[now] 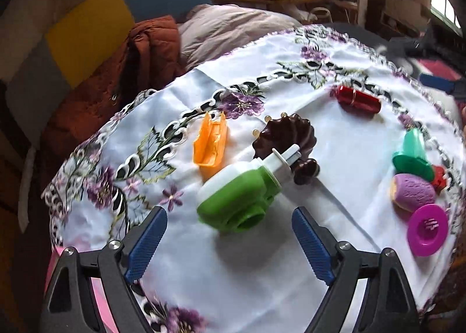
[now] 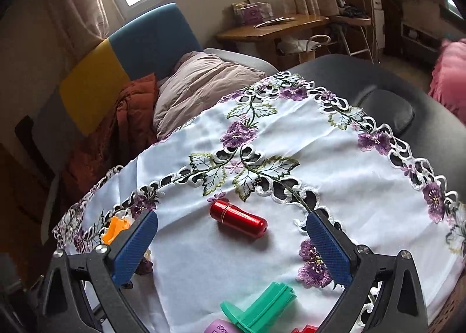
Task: Organize rigid objects
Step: 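Move the left tool to the green-and-white toy and grasp it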
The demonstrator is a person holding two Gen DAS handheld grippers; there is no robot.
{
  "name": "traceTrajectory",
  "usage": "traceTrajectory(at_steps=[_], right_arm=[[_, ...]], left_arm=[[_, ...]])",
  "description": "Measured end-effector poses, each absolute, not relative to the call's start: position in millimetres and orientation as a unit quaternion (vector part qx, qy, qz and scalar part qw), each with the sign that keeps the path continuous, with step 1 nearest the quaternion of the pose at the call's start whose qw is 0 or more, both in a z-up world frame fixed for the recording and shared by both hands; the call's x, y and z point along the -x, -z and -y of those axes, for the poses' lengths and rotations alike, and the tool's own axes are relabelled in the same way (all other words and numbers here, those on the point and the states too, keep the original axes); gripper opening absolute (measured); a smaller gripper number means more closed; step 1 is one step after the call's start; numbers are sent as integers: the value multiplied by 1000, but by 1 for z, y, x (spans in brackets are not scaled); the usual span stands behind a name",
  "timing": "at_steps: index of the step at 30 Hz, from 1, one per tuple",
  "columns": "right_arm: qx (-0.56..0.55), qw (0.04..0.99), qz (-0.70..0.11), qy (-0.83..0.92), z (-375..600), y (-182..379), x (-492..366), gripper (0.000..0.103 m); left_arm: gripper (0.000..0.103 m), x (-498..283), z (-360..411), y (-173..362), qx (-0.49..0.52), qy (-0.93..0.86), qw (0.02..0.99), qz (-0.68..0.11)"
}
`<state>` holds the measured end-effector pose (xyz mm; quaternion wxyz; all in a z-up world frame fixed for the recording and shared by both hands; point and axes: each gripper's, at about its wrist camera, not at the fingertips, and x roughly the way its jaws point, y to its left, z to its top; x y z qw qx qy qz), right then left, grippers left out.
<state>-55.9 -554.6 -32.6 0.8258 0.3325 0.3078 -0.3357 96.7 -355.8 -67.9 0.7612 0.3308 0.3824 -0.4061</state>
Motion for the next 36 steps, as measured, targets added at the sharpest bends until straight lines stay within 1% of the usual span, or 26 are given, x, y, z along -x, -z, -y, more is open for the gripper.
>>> traceTrajectory(at_steps=[5, 6, 7, 8, 9, 16, 23, 29, 32, 36], right_arm=[[-351, 819, -300, 339, 561, 35, 61, 103], [-353, 819, -297, 341, 562, 35, 62, 103], [-356, 817, -295, 344, 563, 35, 64, 103], [-358, 816, -292, 346, 564, 35, 65, 103], [-362, 815, -289, 349, 566, 35, 67, 103], [-382, 807, -289, 346, 571, 41, 68, 103], [-426, 793, -306, 311, 576, 57, 65, 103], [-422, 790, -348, 278, 568, 68, 50, 103], [-421, 785, -392, 232, 557, 77, 38, 101], [-355, 793, -451, 206, 545, 69, 37, 100]], left_arm=[[89, -103, 376, 83, -366, 406, 751, -371], [86, -104, 379, 86, -371, 403, 750, -370], [78, -106, 380, 89, -369, 404, 749, -373], [67, -107, 381, 91, -358, 409, 747, -383], [64, -108, 380, 92, -349, 408, 750, -386], [64, -100, 351, 85, -260, 412, 770, -411], [64, -62, 310, 75, -190, 423, 771, -436], [64, -23, 281, 74, -163, 438, 764, -445], [64, -12, 267, 72, -151, 441, 762, -449], [64, -3, 250, 68, -139, 447, 762, -447]])
